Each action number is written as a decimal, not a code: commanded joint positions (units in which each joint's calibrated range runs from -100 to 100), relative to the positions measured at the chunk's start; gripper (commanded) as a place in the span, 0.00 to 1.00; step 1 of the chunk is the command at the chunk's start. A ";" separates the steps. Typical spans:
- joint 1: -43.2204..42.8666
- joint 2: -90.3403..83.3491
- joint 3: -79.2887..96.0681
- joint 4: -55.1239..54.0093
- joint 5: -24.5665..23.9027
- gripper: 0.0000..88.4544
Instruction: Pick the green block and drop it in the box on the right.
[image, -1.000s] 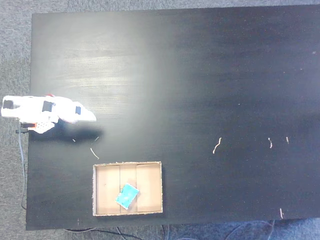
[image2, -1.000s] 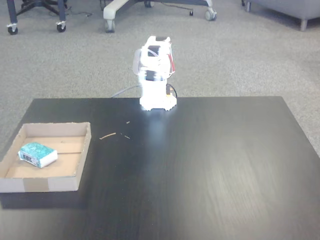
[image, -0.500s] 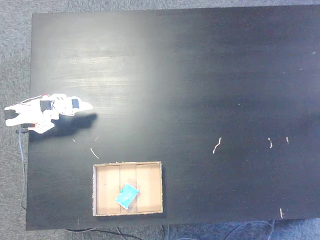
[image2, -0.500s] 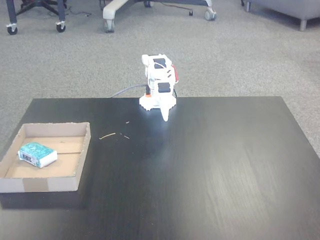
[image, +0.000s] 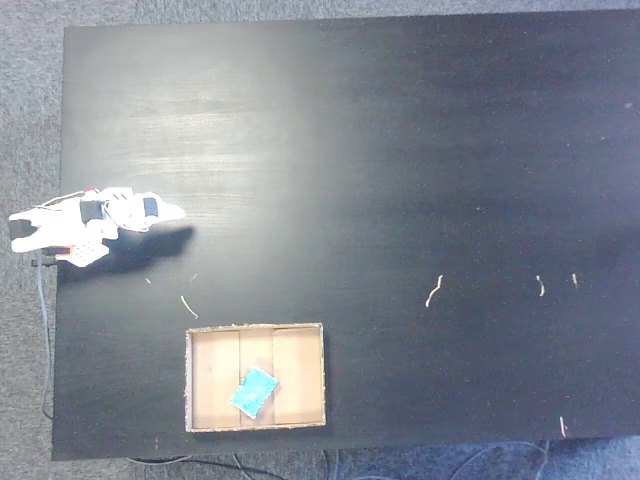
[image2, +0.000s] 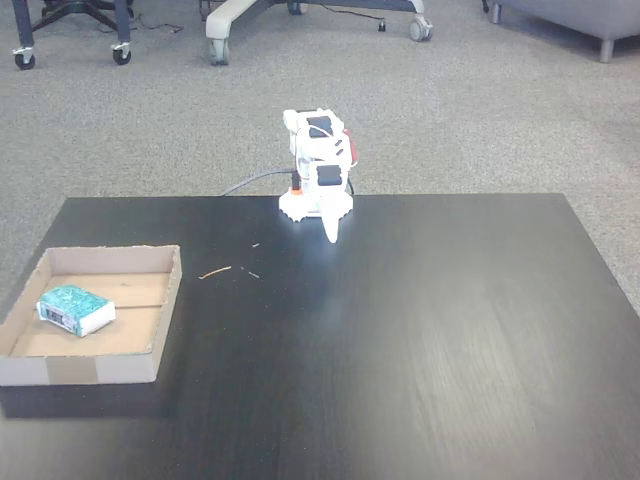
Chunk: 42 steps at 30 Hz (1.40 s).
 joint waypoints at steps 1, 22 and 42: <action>0.43 -0.22 1.42 -0.64 -0.29 0.00; 0.43 -0.22 1.42 -0.64 -0.29 0.00; 0.43 -0.22 1.42 -0.64 -0.29 0.00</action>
